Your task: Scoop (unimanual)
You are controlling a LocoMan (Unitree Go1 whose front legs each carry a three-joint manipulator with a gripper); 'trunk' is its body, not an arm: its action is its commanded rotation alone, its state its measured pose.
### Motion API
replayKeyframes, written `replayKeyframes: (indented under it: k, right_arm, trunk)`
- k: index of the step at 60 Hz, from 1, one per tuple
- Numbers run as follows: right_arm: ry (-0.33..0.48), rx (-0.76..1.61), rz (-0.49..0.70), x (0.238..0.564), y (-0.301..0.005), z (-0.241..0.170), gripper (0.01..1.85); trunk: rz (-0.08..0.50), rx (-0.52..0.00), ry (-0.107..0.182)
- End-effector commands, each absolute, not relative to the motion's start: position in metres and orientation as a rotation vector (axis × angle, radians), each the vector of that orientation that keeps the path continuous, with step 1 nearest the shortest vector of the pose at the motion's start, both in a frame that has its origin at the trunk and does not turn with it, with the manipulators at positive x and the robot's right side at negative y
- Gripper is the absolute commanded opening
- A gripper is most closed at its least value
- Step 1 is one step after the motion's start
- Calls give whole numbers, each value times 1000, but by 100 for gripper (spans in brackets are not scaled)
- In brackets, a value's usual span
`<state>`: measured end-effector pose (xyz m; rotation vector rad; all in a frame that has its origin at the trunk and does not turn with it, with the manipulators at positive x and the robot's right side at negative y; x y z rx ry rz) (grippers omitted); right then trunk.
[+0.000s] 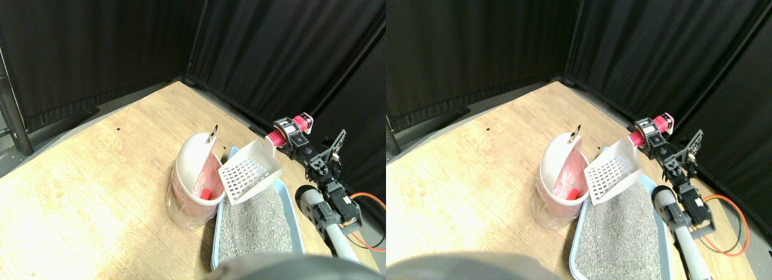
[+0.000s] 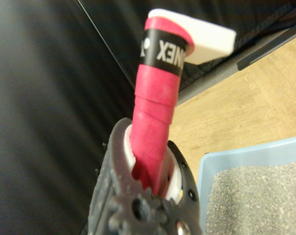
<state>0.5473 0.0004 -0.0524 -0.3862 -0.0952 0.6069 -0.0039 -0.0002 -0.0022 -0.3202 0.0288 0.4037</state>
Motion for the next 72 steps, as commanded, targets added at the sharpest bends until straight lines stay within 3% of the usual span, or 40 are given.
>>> replayKeyframes:
  k: [1,6,15,45,52,72]
  right_arm:
    - [-130,-353,565,549,-5,-44,21]
    - [-118,-306,550,550,-12,-44,6]
    - [-93,-246,502,554,-28,-45,5]
    - [-239,39,482,562,-86,-68,5]
    - [-242,74,435,559,-94,-73,5]
    - [-273,138,441,551,-115,-91,5]
  trunk:
    - [463,-313,30]
    - [449,-307,30]
    - [420,-291,36]
    - [349,-251,53]
    - [344,-248,54]
    - [318,-234,64]
